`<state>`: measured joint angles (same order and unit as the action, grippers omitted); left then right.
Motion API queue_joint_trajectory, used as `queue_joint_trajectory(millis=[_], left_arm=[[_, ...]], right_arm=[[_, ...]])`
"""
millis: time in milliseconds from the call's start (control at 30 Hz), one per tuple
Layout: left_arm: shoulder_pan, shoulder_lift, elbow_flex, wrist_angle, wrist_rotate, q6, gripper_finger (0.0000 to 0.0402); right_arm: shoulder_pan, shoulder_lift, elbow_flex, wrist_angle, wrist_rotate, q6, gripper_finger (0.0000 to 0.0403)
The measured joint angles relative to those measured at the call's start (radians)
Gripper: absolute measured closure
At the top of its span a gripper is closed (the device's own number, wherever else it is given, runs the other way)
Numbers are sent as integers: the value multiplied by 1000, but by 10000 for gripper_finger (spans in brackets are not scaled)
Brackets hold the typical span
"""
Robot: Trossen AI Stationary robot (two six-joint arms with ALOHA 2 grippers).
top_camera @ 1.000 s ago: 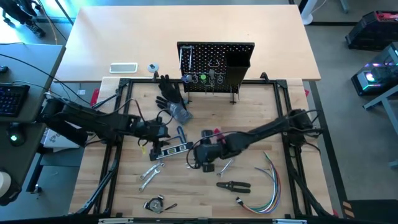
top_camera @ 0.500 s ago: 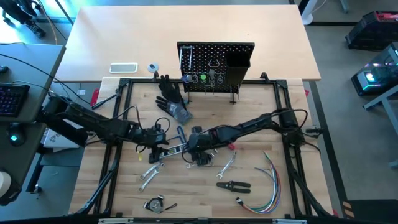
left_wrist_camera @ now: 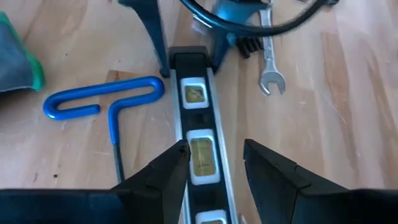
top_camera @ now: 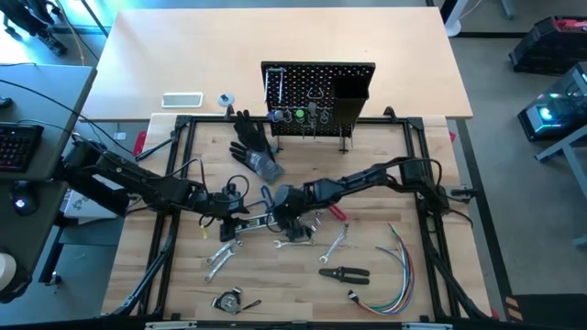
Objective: Hang tools onto peg board
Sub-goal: Put the black spirit level into the black bin on the pegboard
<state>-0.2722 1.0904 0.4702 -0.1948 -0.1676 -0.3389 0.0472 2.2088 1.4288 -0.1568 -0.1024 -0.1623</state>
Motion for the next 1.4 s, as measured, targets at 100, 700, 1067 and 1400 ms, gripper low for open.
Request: queue_joint_trajectory(millis=[100, 700, 1067, 1400], left_arm=[[0, 0, 0, 10, -18, 5, 252], [9, 11, 1, 29, -49, 46, 246], [134, 118, 1, 134, 142, 46, 184], [267, 324, 14, 352, 521, 41, 167]], right_arm=[[6, 21, 1, 11, 14, 8, 178], [83, -10, 1, -39, 226, -16, 233], [175, -105, -8, -140, 450, -136, 230], [226, -122, -6, -153, 621, -185, 228]])
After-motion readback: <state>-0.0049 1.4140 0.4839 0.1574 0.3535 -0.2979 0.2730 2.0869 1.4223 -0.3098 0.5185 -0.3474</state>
